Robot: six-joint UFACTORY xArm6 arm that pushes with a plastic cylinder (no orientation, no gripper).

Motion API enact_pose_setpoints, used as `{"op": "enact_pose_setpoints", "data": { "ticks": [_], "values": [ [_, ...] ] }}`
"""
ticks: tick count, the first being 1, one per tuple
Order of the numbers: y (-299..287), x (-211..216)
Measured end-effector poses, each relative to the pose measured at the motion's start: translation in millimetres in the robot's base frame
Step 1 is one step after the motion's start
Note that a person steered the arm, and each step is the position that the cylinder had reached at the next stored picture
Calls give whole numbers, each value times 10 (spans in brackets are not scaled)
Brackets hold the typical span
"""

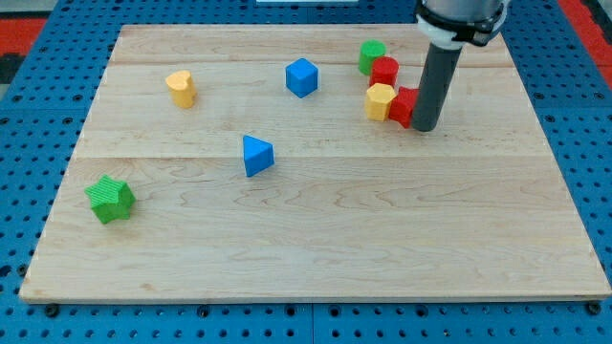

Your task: Keep red blocks green blocks and yellow hexagon in a diagonal line

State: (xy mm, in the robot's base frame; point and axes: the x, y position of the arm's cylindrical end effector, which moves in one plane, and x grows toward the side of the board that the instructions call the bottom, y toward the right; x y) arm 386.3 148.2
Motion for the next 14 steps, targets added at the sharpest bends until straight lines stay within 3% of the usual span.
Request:
{"op": "enact_pose_setpoints", "data": {
  "ticks": [3, 4, 5, 6, 7, 9, 11, 12, 14],
  "values": [
    [-112, -406],
    [-261, -320],
    [-533, -17],
    [-1395, 27],
    [-1663, -363],
    [-1509, -975],
    [-1013, -542],
    [-843, -25],
    [-1322, 1184]
  ]
}}
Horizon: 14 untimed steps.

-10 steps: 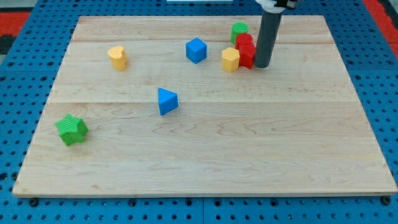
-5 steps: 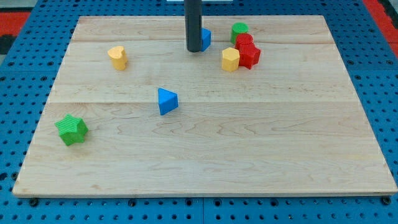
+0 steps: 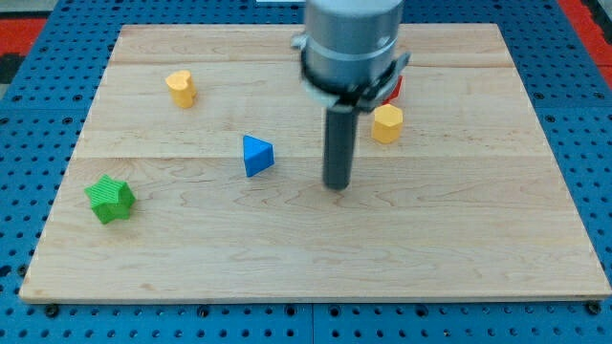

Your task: Keep red blocks green blocks and yellow hexagon in a diagonal line

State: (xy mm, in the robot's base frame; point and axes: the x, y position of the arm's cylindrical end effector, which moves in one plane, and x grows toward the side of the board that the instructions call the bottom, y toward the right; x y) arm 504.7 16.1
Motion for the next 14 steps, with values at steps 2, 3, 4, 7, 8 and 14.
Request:
{"op": "enact_pose_setpoints", "data": {
  "ticks": [2, 3, 4, 7, 8, 14],
  "values": [
    [-1846, 492],
    [-2521, 417],
    [-2739, -5],
    [-2335, -956],
    [-2773, -644],
    [-1848, -313]
  ]
}}
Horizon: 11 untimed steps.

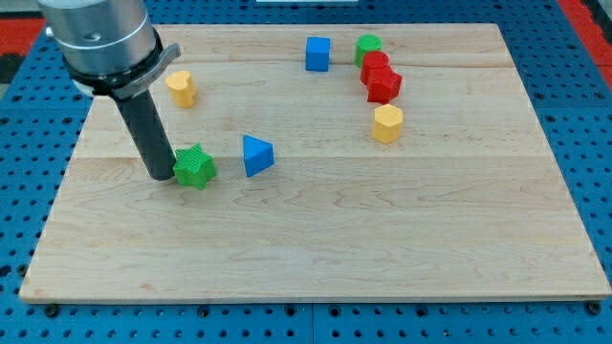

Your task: Keep red blocks green blocks and yellow hexagon in a diagonal line

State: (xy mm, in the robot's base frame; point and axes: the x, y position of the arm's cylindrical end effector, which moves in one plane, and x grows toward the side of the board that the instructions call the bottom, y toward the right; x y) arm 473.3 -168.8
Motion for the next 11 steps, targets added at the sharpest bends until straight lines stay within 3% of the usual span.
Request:
{"op": "enact_pose_setpoints", "data": {
  "ticks": [2, 5, 7, 9, 11],
  "values": [
    [51, 286],
    [929, -826],
    [2212, -1274],
    [2558, -1214],
    [2465, -406]
  ]
}}
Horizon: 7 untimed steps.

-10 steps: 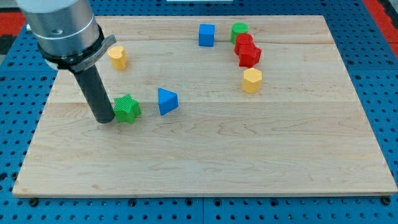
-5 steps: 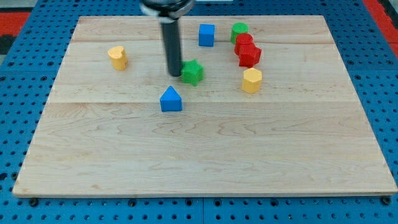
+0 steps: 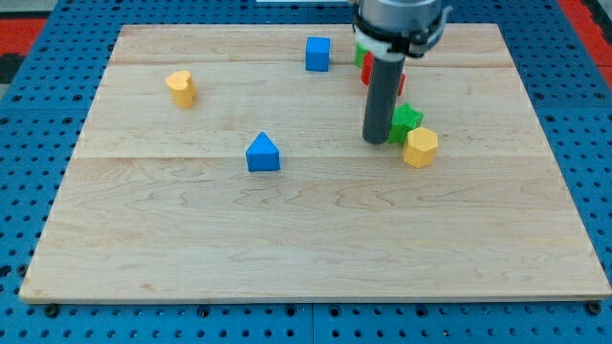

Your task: Keep red blocks green blocks and yellow hexagon in a diagonal line

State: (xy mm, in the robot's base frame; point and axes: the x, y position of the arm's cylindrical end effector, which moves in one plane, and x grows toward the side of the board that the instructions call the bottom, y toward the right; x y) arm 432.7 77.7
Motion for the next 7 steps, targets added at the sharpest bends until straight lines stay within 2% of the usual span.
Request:
{"op": "enact_pose_setpoints", "data": {
  "ticks": [1, 3, 4, 6, 7],
  "values": [
    [19, 435],
    [681, 350],
    [552, 89],
    [182, 14],
    [773, 181]
  ]
}}
